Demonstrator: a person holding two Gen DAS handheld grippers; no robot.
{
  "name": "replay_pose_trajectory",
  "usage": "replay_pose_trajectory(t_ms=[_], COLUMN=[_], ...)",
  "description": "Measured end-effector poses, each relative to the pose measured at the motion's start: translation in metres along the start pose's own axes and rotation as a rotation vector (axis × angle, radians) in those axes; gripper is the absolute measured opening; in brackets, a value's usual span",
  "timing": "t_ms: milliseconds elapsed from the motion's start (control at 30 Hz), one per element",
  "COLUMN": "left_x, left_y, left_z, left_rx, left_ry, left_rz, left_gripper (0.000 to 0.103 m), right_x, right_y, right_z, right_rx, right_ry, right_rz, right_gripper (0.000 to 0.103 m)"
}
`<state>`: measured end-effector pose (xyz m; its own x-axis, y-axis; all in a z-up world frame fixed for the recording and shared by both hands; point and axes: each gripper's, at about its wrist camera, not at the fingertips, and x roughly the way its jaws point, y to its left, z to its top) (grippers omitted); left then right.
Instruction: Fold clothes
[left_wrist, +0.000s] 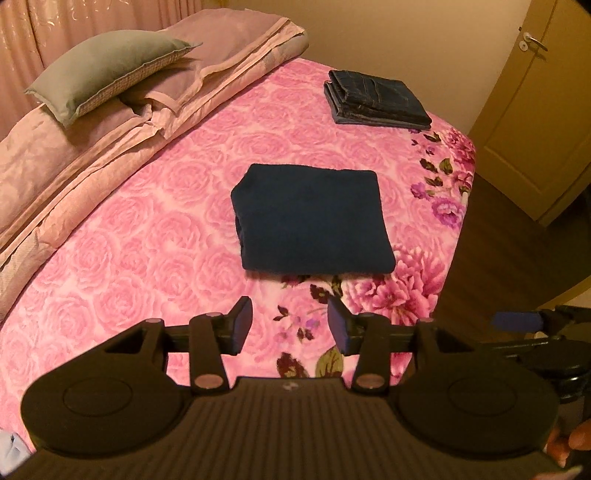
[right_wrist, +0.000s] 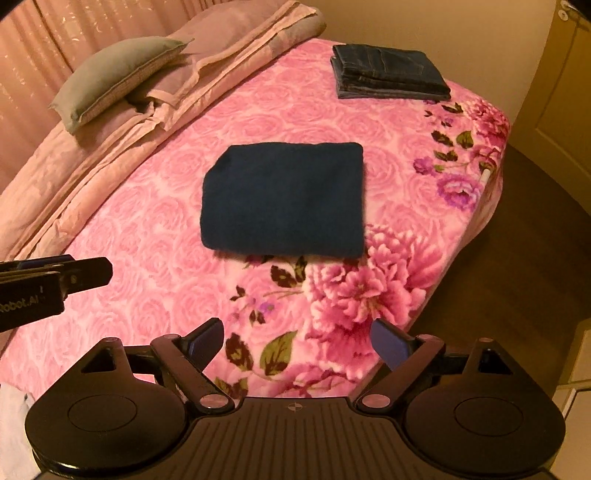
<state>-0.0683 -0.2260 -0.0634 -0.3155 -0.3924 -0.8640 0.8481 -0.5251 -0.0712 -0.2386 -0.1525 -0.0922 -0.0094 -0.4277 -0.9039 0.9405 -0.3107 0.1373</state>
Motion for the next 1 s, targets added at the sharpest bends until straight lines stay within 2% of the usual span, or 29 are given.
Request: replay_pose_trajectory(t_ms=[533, 767, 1000], left_x=[0.013, 0.027, 0.052], left_y=[0.004, 0.006, 0.012], left_z=[-0.004, 0.007, 0.023], left_rx=[-0.016, -0.046, -0.119], left_ry=[0.025, 0.037, 0.048], left_rz=[-0.008, 0.002, -0.002], left_gripper=[0.042, 0.042, 0.043], right_x=[0.0, 0.01, 0.032], right_y=[0.002, -0.005, -0.021], right_z=[0.005, 0.018, 0.039], right_rx=[-0.04, -0.048, -0.054], right_ry=[0.002, 0.017, 0.055], right_rz=[-0.009, 0.011, 0.044], right_gripper=[0.089, 0.089, 0.089])
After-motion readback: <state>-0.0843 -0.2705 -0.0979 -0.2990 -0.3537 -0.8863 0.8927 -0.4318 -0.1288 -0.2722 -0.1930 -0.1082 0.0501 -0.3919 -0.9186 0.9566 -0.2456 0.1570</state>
